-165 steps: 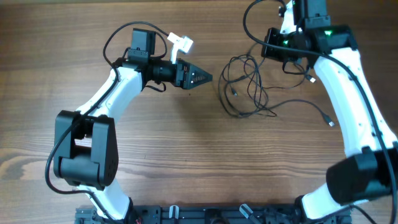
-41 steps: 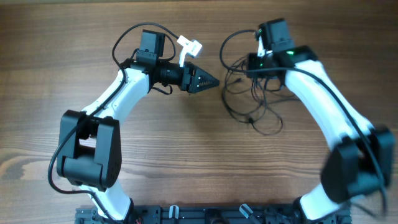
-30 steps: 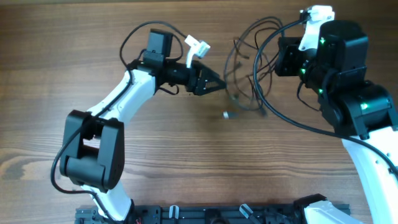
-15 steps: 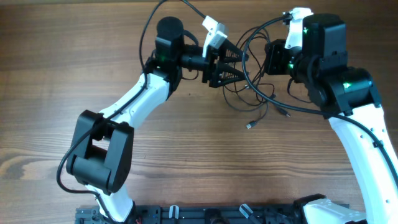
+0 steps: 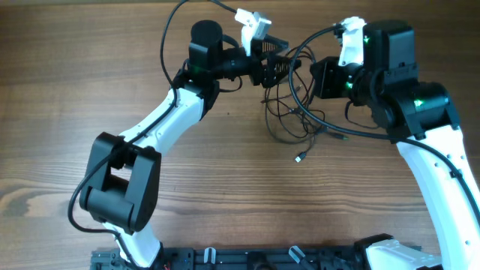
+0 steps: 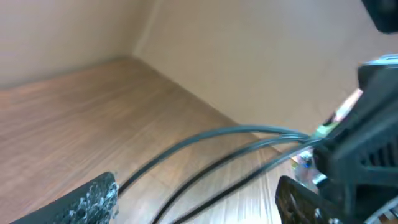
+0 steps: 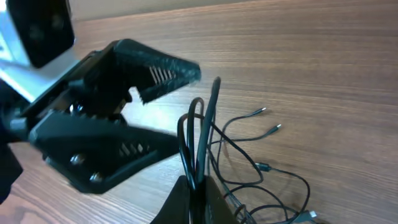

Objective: Untangle cables

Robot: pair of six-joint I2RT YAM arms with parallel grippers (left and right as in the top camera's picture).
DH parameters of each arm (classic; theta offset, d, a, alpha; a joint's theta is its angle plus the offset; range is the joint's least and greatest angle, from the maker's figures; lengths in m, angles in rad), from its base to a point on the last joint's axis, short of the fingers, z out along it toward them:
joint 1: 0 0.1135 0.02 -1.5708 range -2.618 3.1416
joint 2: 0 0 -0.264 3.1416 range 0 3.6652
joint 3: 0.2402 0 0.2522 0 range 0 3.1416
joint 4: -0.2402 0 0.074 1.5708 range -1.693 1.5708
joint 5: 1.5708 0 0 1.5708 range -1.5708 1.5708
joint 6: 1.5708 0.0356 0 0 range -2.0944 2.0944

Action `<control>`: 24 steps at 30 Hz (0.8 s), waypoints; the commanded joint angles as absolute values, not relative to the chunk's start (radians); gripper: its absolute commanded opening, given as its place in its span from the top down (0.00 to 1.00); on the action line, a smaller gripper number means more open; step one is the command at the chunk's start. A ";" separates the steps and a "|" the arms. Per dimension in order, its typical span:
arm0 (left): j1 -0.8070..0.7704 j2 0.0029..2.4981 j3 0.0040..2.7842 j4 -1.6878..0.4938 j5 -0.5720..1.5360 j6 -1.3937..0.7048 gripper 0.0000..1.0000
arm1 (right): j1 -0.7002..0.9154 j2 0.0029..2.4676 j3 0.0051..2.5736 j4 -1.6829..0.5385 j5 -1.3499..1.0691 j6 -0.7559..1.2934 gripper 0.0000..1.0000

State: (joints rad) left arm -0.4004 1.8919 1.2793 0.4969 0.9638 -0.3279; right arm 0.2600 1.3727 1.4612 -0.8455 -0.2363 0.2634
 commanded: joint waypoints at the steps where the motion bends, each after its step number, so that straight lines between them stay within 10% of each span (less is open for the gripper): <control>1: -0.388 1.898 1.289 0.496 0.922 -0.319 0.15 | 0.257 1.370 1.470 -0.839 -0.271 0.263 0.96; 9: -0.391 1.908 1.289 0.400 0.927 -0.269 0.19 | 0.257 1.356 1.470 -0.829 -0.290 0.262 0.96; 14: -0.403 1.908 1.289 0.398 0.931 -0.270 0.76 | 0.257 1.355 1.470 -0.823 -0.290 0.263 0.96; 17: -0.422 1.912 1.289 0.379 0.930 -0.269 0.31 | 0.257 1.355 1.470 -0.822 -0.290 0.265 0.96; 22: -0.424 1.917 1.289 0.372 0.929 -0.269 0.30 | 0.257 1.341 1.470 -0.813 -0.290 0.265 0.96; 24: -0.424 1.919 1.289 0.371 0.929 -0.269 0.46 | 0.257 1.331 1.470 -0.805 -0.290 0.265 0.96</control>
State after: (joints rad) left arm -0.4236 1.8996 1.2800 0.3706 0.9249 -0.2760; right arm 0.2600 1.3655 1.4612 -0.8192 -0.2695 0.2634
